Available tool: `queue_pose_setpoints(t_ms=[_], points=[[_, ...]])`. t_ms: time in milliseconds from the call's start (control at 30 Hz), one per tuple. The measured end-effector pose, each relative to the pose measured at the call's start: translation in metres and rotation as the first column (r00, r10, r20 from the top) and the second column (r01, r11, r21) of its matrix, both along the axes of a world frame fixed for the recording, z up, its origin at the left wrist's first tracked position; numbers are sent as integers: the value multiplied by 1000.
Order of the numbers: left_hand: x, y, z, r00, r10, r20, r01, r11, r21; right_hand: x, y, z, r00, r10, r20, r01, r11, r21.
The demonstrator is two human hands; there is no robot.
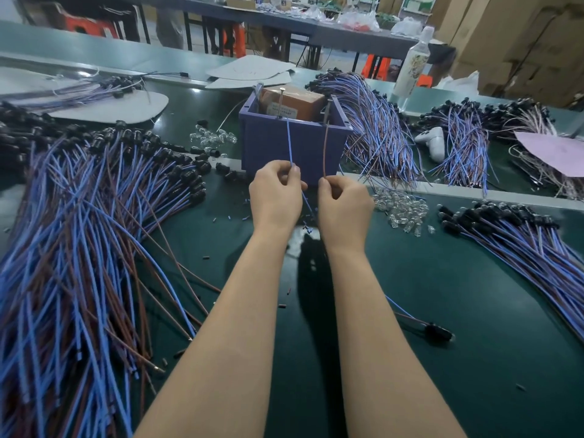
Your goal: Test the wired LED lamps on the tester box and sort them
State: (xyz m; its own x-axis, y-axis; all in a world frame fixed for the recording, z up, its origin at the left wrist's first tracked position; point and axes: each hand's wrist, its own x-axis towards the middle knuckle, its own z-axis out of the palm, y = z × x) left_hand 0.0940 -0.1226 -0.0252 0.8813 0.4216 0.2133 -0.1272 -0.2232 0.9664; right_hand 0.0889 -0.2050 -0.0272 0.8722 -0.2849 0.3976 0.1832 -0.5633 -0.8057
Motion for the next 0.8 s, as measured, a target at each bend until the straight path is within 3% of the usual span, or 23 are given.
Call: queue_pose_setpoints(t_ms=[267,800], points=[[-5,-6,-2,995,63,73,-65,997,31,-1,0,0,1000,13,12,-13,1000,4],[5,1,-2,998,35,52,-33,999,-40,-2,0,1,999,-3,39,2,999,48]])
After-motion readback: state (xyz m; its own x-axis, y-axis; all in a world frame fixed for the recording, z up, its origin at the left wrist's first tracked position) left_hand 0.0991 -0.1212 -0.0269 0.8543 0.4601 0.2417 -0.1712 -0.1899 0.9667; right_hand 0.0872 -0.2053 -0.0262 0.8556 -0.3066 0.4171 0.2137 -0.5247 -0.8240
